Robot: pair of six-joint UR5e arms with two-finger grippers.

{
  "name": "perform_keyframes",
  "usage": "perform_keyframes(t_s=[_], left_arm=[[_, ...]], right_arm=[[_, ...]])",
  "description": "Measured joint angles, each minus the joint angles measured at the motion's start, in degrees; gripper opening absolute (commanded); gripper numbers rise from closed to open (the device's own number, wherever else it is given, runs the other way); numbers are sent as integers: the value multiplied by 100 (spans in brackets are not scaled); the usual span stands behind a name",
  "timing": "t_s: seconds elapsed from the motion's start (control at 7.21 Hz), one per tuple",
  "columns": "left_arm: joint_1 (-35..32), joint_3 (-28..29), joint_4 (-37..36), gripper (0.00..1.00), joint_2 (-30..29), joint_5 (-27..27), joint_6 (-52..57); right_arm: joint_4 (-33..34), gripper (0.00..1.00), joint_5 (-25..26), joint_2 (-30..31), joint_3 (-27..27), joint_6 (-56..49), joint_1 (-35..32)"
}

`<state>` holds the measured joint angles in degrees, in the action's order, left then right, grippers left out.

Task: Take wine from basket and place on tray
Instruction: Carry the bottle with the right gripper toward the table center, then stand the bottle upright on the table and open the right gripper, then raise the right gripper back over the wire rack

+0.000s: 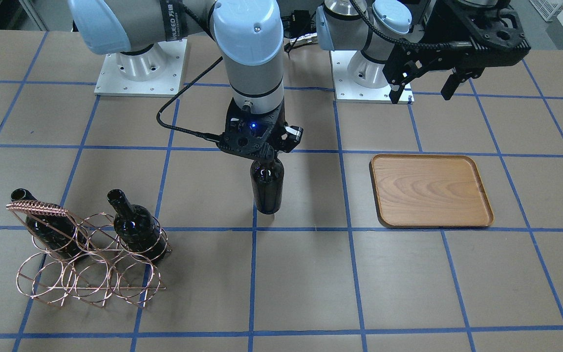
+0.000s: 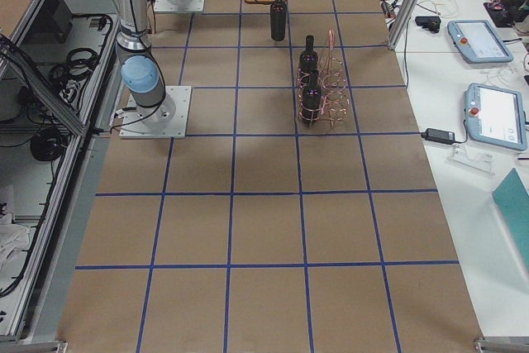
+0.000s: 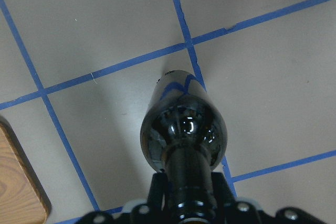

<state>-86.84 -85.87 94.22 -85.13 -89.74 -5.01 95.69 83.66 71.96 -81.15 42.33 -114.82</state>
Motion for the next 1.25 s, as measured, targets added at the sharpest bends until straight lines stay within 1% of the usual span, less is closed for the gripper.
perform_keyframes(t_s=[0.14,0.28,0.42,0.55,0.83,0.97,1.11,1.25], left_arm=[[0,0,-2,100,-3,0,0],[0,0,-4,100,-2,0,0],[0,0,-2,100,-1,0,0],[-1,0,-1,100,-2,0,0],[-2,0,-1,100,-2,0,0],[-1,0,0,100,1,0,0],[0,0,-2,100,4,0,0],[-1,0,-4,100,3,0,0]], right_arm=[[21,2,23,-15,-65,37,-15],[47,11,29,-23,-104,63,-23],[66,62,31,-33,-127,78,-27],[61,99,37,-46,-139,74,-30],[11,100,78,-34,-107,-11,0],[-4,100,94,6,25,-215,112],[-77,100,119,89,205,-660,379],[-272,100,254,271,309,-1387,772]])
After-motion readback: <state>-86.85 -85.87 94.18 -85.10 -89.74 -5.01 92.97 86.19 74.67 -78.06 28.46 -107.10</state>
